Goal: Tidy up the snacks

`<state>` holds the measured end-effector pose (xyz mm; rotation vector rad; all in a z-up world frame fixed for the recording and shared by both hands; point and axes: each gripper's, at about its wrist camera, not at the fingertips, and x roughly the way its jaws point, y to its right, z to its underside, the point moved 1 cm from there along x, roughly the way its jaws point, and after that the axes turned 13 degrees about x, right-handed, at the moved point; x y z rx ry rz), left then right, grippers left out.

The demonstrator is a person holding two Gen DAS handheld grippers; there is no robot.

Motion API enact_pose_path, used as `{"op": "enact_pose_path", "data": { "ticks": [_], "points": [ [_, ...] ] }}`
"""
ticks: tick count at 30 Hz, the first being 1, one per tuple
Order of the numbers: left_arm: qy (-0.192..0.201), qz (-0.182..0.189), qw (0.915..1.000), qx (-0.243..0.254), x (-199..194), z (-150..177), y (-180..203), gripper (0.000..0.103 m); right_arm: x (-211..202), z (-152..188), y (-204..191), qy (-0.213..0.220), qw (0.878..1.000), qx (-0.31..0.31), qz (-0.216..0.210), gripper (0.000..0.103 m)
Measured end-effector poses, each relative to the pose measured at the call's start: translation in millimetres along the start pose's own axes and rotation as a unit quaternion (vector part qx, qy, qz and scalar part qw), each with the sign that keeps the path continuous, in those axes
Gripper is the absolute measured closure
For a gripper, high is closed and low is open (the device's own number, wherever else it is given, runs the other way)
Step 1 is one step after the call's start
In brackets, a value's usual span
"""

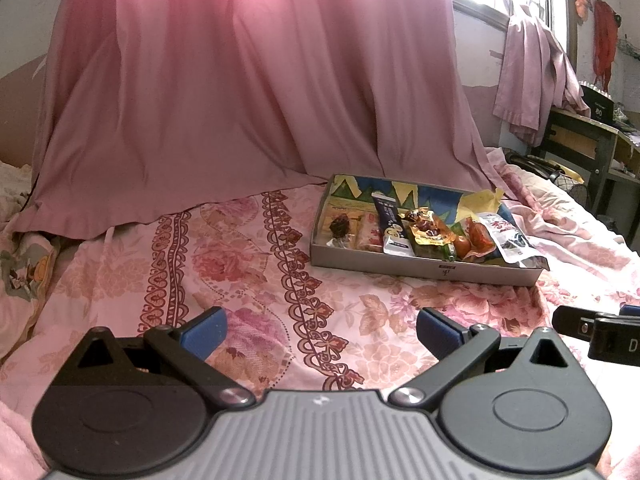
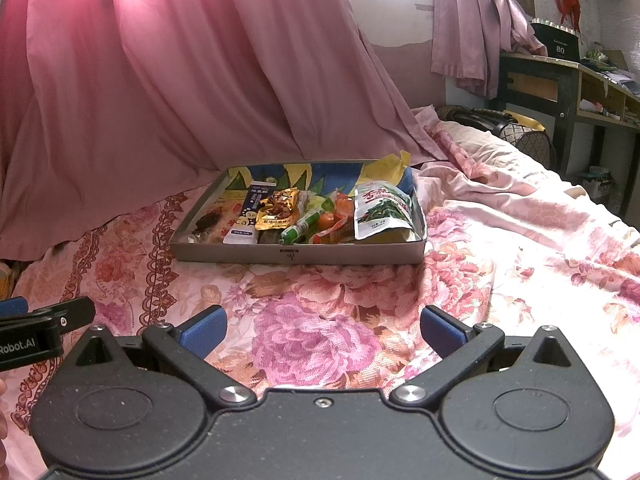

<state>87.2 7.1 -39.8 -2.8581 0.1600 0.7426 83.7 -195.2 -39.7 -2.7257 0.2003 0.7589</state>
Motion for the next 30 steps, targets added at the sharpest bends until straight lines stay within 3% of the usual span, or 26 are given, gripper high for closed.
{"op": "enact_pose_path", "data": {
  "ticks": [11, 30],
  "points": [
    [-0.004, 0.0, 1.0, -0.004, 0.7, 1.2, -1.1, 0.0, 0.1, 0.8, 0.2, -0.001, 1.0, 0.0, 0.0, 0.001],
    [-0.048, 0.023, 0.9985, -0.013, 5.3, 5.3, -0.4, 0.0, 0.6, 3.1, 1.5, -0.002, 1.0, -0.001, 0.001, 0.001]
  ]
}}
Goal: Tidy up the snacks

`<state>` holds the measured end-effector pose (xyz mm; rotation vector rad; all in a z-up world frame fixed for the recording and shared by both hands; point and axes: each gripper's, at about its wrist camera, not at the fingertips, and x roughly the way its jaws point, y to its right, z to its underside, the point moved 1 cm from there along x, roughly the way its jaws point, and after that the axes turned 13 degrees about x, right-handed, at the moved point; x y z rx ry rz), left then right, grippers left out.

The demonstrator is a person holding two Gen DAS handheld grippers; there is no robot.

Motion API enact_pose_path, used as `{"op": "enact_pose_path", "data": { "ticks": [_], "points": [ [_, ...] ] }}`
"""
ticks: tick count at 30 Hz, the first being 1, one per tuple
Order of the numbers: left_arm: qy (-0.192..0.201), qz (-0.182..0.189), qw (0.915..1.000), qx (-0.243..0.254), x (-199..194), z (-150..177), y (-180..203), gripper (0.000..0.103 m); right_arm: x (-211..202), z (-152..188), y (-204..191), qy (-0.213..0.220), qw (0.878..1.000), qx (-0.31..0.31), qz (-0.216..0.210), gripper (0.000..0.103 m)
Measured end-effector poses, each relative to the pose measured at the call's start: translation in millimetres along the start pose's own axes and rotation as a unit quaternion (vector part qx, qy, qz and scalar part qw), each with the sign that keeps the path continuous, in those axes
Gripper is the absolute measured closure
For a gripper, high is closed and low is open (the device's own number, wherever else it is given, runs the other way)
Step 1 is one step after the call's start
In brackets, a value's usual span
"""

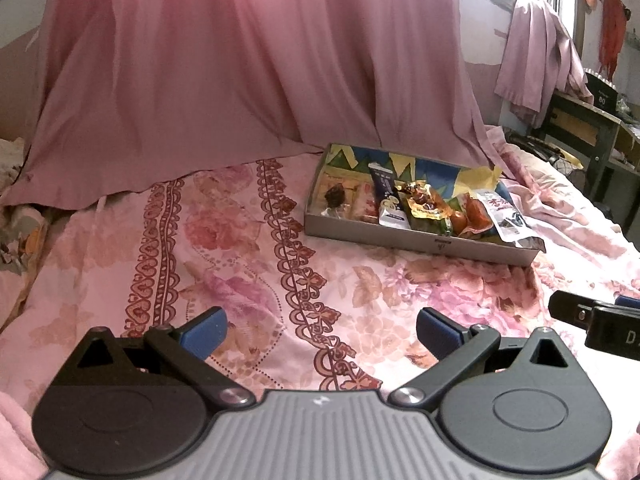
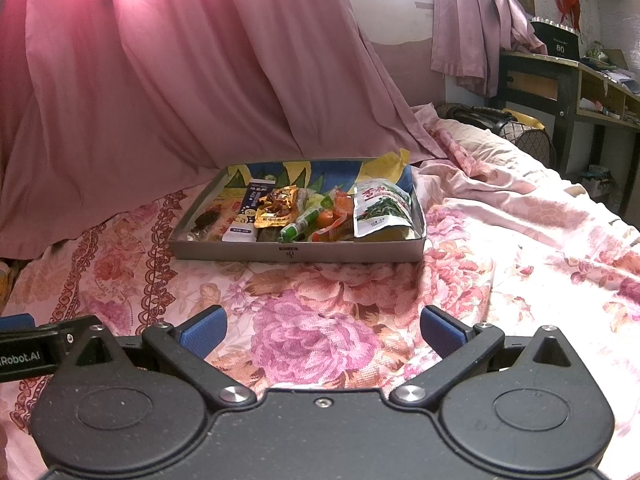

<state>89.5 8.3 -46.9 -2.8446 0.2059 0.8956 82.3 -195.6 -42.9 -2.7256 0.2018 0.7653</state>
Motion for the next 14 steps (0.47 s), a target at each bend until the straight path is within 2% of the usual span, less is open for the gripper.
{"op": "enact_pose_path", "data": {
  "ticks": [14],
  "points": [
    [-0.006, -0.005, 1.0, 0.002, 2.0, -2.1, -2.6, 0.0, 0.6, -1.0, -0.5, -0.001, 1.0, 0.0, 0.0, 0.001]
  ]
}}
